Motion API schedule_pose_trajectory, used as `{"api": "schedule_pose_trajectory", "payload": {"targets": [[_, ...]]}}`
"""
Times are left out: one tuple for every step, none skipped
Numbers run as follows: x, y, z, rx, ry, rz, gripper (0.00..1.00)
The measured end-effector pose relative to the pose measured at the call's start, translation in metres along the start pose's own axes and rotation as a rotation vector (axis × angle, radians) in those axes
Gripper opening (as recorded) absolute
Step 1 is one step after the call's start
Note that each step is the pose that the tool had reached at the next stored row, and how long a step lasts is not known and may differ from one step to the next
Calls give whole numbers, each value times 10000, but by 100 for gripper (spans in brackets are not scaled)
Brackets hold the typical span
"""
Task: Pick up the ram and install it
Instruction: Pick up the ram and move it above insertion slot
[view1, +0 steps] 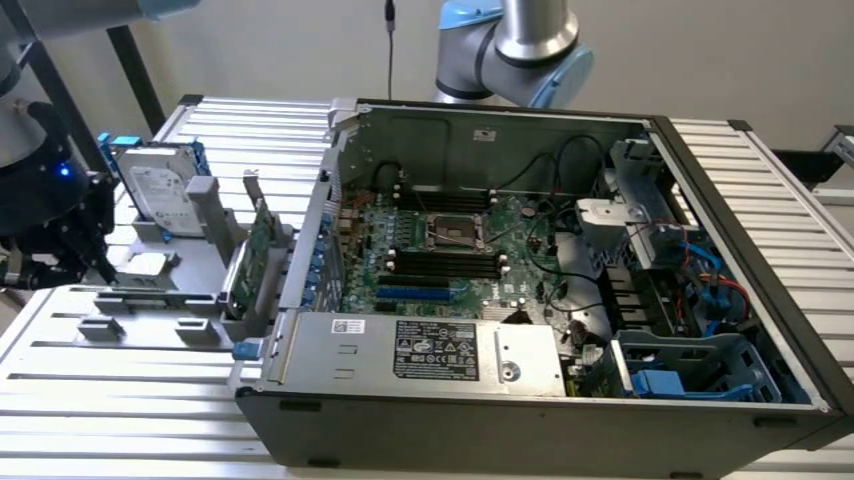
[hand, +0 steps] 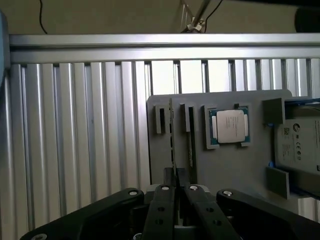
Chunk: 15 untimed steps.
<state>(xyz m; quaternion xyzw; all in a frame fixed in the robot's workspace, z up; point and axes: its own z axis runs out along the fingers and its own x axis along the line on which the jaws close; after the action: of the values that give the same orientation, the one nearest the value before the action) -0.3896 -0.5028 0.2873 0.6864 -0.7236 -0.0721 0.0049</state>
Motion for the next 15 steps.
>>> {"api": "schedule_pose_trajectory", "payload": {"targets": [[-4, -3, -43, -19, 0, 2, 14], [-9, -7, -91, -42, 1, 4, 14], [-14, -17, -132, -66, 2, 7, 14], [-19, -29, -174, -93, 4, 10, 14], [-23, -42, -216, -118, 5, 12, 14], [-28, -57, -257, -142, 6, 14, 14], [-33, -74, -299, -167, 7, 16, 14], [-38, -91, -340, -189, 8, 18, 14], [-43, -112, -381, -211, 9, 21, 14], [-48, -138, -420, -233, 10, 24, 14], [-54, -163, -466, -252, 12, 24, 14], [-60, -189, -515, -264, 13, 19, 14], [-66, -214, -562, -270, 15, 7, 14], [-71, -234, -606, -277, 18, -13, 14], [-76, -250, -648, -282, 19, -41, 14]]}}
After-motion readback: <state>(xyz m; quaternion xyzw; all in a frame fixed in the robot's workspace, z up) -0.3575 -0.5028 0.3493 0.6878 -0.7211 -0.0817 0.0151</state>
